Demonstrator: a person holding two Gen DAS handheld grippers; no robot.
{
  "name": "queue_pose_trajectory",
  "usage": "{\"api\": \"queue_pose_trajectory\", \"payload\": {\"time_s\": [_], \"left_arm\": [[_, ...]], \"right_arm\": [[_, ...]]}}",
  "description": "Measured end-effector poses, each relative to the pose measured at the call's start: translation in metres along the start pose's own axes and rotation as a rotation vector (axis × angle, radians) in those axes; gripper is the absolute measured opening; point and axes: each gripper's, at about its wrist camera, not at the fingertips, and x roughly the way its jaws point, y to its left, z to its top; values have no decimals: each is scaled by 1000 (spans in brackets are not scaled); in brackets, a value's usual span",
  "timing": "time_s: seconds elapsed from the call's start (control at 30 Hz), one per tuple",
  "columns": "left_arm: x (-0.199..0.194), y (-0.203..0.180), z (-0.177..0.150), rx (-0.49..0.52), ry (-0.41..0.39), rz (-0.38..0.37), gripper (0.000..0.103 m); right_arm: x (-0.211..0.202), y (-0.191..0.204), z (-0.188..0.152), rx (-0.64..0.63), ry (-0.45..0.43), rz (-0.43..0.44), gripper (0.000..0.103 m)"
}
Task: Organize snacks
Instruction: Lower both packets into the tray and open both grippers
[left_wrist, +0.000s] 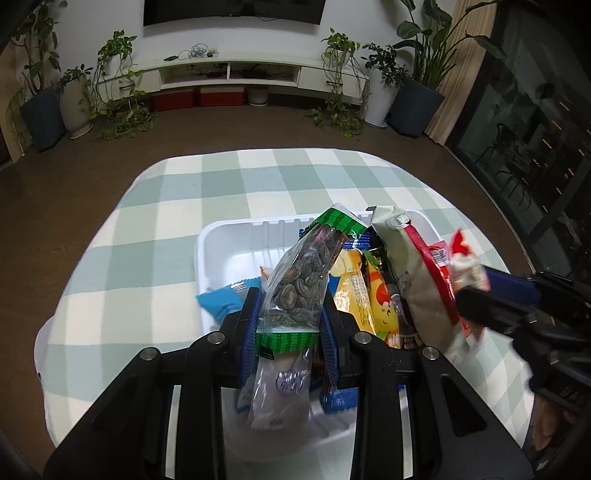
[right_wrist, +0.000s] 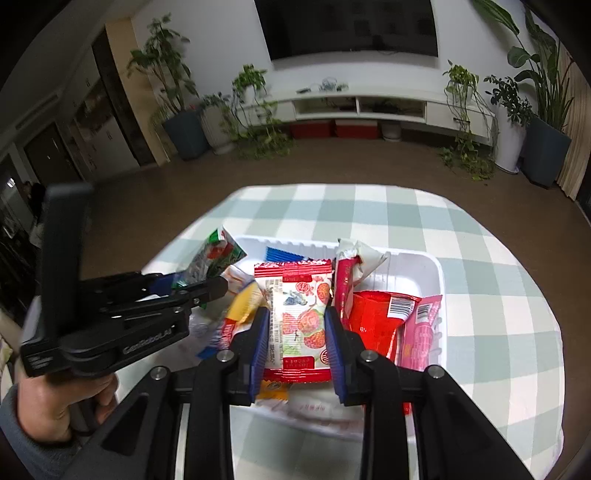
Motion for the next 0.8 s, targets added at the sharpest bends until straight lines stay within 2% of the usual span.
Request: {"api": "queue_pose_trajectory", "payload": {"time_s": [0.13, 0.33, 0.57, 0.7, 0.8], "left_arm": [[20, 1, 1, -1, 15, 4, 30], [32, 2, 1, 3, 20, -1, 31], [30, 2, -1, 10, 14, 11, 47], [23, 4, -3, 4, 10, 16, 49], [17, 5, -3, 3, 1, 33, 58]], "right_arm": [[24, 4, 0, -34, 32, -46, 31], [38, 8, -1, -77, 38, -102, 32], [38, 8, -3, -89, 33, -126, 33], [34, 7, -5, -81, 25, -123, 35], [27, 8, -6, -77, 9, -117, 35]]}}
